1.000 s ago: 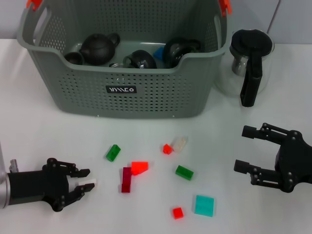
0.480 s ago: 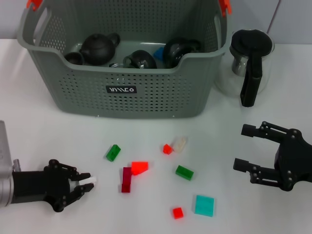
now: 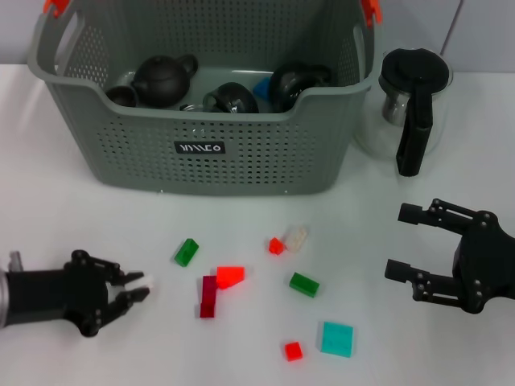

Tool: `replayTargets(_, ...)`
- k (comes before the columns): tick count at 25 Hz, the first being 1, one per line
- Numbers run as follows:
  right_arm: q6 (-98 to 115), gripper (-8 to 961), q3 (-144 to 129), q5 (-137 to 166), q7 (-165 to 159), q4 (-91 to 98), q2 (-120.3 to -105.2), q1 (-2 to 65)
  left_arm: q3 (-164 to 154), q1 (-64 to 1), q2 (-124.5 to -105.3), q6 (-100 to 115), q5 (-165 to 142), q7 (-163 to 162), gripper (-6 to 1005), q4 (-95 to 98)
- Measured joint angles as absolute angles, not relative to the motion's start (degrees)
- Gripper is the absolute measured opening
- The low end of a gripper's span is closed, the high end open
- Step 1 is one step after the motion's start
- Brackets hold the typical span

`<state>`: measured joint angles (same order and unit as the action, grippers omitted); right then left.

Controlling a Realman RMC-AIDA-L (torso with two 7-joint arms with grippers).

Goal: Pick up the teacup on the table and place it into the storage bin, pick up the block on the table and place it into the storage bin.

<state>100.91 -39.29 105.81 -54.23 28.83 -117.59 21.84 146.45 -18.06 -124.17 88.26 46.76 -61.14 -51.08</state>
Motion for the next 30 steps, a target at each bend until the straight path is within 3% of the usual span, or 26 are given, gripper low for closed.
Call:
replayTargets(9,100.9,823,-39.2,105.8,-54.2,28.8,-117.65,21.9,158.8,-21.5,-122.81,106.8,56.9,-70.1,173,-58.9)
replayTargets(12,100.9,823,-38.9,105.8,-54.2,28.9,-117.7,22.0,158.8,-24.5,-123.49,107.0,61.1,-80.9,173,-64.5)
replayTargets(15,101.1,823,-38.8,105.8,-54.2,29.0,-117.74,22.1,157.1,-30.2,-124.16,103.5,62.5,-91.8,174,-70.0)
replayTargets(20,100.9,823,-38.8,106.0,-54.2,28.9,-117.85,22.4,147.8,-39.0,-122.78,93.0,59.2,-101.9,173,-70.0)
replayTargets(25,100.9,823,-38.8,106.0,-54.2,28.8,-118.04,22.4,132.5,-44.1,-121.91,72.9,49.9,-109.0,174,-65.9)
replayTargets(30,100.9,823,-38.8,106.1,-54.2,28.8,-118.1,22.5,122.7,-47.2,-122.92,58.7,42.0,-113.4,173,-60.0)
